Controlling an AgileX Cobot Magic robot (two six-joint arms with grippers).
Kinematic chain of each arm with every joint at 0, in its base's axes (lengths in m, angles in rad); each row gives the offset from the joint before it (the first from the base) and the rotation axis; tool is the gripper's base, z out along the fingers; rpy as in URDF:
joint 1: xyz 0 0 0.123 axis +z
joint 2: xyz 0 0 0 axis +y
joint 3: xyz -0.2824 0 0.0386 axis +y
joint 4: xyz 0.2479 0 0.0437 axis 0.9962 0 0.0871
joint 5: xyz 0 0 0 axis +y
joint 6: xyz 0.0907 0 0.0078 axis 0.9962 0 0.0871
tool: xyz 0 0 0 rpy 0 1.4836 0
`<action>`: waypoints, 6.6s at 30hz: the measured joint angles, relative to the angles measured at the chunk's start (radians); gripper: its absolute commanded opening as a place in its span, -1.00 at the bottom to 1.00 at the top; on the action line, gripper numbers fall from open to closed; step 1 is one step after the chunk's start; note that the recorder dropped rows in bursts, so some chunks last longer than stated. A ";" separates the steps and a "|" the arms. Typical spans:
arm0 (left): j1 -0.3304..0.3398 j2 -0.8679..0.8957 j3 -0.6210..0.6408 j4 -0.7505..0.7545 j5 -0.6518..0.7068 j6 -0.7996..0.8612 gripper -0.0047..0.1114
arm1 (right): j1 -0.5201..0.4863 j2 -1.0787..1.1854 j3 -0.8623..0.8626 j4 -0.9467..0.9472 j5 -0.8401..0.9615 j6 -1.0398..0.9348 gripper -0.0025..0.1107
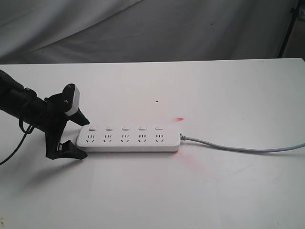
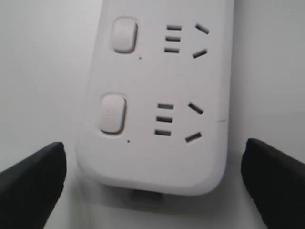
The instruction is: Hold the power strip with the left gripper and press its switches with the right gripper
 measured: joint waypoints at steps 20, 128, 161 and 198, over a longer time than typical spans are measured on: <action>0.000 0.000 0.000 0.000 0.000 0.000 0.20 | 0.000 0.000 0.000 0.000 0.000 0.000 -0.96; 0.000 0.000 0.000 0.000 -0.001 0.000 0.20 | 0.250 1.728 -1.365 0.460 0.700 -0.859 -0.96; 0.000 0.000 0.000 -0.002 -0.001 0.000 0.20 | 0.220 2.208 -1.737 0.658 0.602 -1.265 -0.56; 0.000 0.000 0.000 -0.004 -0.001 0.000 0.20 | 0.272 2.328 -1.738 0.892 0.413 -1.452 -0.43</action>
